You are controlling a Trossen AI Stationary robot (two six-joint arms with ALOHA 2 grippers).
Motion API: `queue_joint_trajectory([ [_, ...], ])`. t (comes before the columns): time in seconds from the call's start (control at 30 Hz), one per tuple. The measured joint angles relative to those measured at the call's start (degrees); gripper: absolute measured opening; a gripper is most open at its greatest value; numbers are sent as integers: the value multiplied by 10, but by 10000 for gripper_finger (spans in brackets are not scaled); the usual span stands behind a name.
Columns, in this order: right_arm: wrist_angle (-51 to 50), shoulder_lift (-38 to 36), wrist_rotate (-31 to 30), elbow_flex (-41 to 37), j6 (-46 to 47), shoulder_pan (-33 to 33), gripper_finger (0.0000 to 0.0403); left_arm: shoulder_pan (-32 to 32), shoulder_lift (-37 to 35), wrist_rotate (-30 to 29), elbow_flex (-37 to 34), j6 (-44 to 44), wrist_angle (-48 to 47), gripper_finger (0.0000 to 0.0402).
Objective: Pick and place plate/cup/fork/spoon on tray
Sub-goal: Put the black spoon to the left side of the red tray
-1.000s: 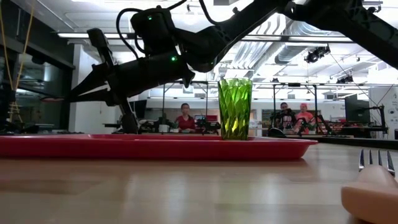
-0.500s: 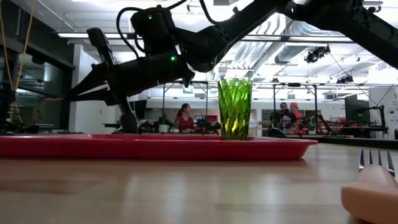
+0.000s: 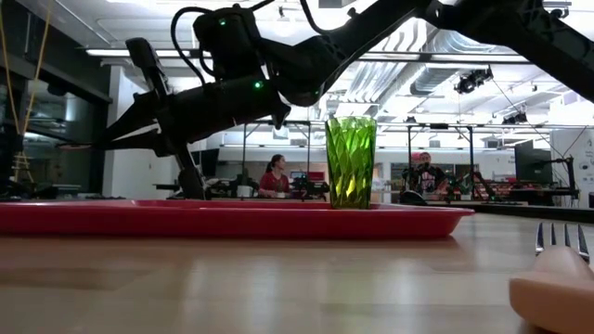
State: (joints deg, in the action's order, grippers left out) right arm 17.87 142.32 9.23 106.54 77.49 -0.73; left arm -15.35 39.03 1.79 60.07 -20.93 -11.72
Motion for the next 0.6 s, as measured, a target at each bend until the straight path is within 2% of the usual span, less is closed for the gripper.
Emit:
queue_joint_trajectory([
  [0.27,-11,0,-1,0,-17,12,0,0,-1,7,0,0,-6,170],
  [0.6,-22,-1,28,0,-24,11,0,0,0,7,0,0,-5,170],
])
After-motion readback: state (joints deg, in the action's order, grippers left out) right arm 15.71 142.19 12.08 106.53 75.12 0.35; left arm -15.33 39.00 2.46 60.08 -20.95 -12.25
